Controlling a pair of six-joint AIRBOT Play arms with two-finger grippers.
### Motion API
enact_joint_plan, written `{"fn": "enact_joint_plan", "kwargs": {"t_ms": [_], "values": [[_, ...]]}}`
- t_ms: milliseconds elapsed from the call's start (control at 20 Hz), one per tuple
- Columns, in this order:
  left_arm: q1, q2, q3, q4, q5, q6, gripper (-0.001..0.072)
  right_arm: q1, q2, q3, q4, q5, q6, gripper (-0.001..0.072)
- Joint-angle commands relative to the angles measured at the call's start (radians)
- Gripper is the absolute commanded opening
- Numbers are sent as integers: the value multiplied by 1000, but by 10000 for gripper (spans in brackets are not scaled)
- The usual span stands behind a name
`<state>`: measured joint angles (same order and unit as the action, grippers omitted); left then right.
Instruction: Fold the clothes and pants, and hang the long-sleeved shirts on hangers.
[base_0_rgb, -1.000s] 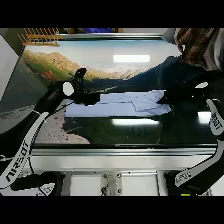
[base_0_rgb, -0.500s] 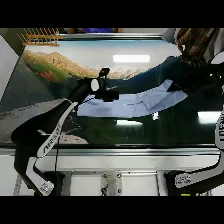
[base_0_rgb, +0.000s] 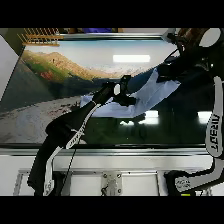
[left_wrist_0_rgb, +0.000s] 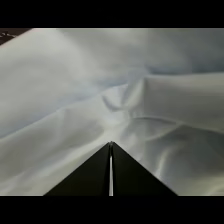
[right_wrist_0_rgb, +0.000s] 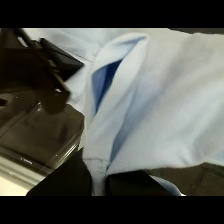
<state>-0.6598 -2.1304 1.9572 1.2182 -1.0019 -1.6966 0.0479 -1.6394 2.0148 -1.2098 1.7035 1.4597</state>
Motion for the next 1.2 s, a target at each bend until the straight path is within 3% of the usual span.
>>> {"fn": "enact_joint_plan", "kwargs": {"t_ms": [0, 250, 750, 1000, 1150], "values": [[-18, -51, 67, -64, -14, 5, 9, 70, 2, 16, -10, 5, 8, 15], [36, -38, 64, -83, -32, 6, 8, 112, 2, 16, -10, 2, 12, 15], [449, 189, 64, -58, -130, 7, 8, 310, -49, 16, 22, -165, 61, 14], [619, 326, 64, -58, -189, 37, 8, 439, -179, 16, 108, -351, 127, 15], [680, 393, 64, -58, -218, 51, 8, 512, -299, 16, 234, -513, 126, 17]]}}
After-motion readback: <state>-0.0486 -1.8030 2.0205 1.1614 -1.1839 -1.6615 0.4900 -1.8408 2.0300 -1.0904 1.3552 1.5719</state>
